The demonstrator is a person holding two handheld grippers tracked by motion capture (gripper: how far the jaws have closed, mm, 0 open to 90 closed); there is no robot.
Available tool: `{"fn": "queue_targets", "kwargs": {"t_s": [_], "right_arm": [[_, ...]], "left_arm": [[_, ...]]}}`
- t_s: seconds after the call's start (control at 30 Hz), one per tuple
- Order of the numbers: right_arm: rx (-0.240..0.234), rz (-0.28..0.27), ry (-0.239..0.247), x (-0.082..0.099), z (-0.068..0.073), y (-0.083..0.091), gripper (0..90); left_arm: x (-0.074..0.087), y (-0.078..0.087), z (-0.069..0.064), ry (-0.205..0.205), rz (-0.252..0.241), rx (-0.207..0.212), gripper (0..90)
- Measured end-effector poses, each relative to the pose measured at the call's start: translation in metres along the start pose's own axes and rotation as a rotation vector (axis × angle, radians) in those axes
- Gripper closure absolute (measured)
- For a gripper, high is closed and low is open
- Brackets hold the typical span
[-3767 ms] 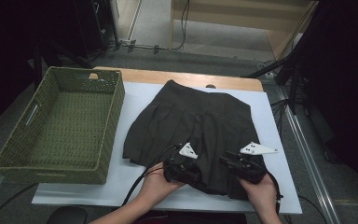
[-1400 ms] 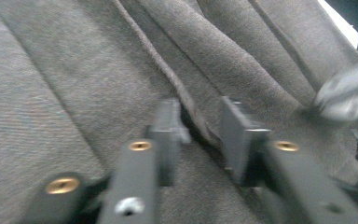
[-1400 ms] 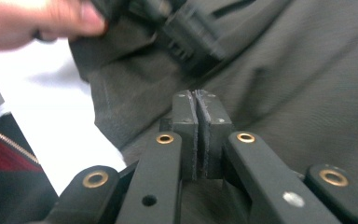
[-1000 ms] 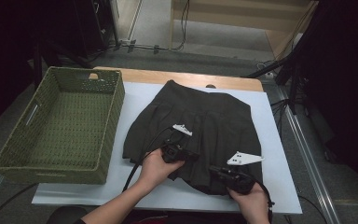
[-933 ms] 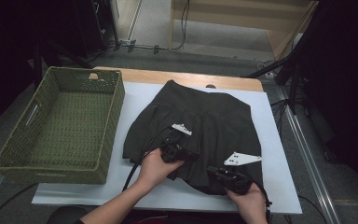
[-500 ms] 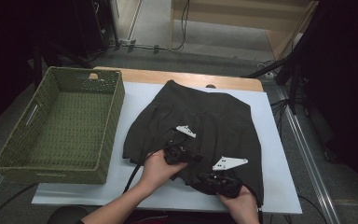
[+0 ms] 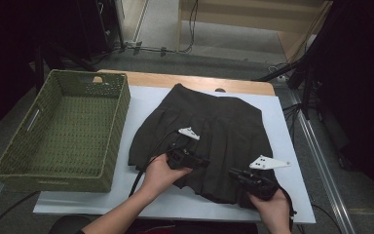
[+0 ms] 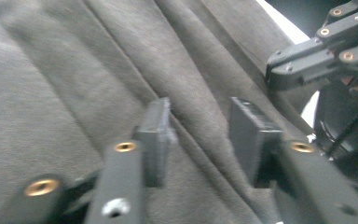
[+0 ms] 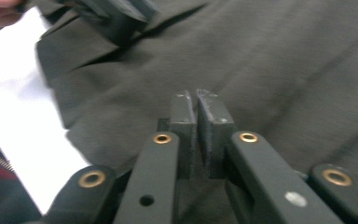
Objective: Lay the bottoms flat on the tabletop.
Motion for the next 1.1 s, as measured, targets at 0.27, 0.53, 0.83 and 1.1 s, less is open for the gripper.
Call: {"fn": "queue_targets", "kwargs": {"t_s": [0.27, 0.53, 0.83, 1.1], "right_arm": [[0.072, -0.018, -0.055, 0.005, -0.029, 0.004, 63.2], [0.089, -0.032, -0.095, 0.006, -0.051, 0.003, 49.1], [0.136, -0.034, -0.146, 0.004, -0.075, 0.003, 38.3], [0.155, -0.055, -0.194, -0.001, -0.097, 0.004, 34.1]], "left_arm": [[0.002, 0.012, 0.015, 0.001, -0.032, -0.033, 42.0], [0.007, 0.031, 0.037, 0.029, -0.039, -0.112, 36.9], [0.013, 0.046, 0.057, 0.072, -0.069, -0.124, 35.4], [0.020, 0.051, 0.068, 0.101, -0.072, -0.133, 34.0]]}}
Point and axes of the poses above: each handheld gripper's, and its own axes: y roughly backward along the jaws, x roughly out of its underside, z roughly to its left, the point moved 5 cm from there along -y, roughly forward along the jaws, and after that the axes turned 14 degrees about z, right-handed, at the moved point
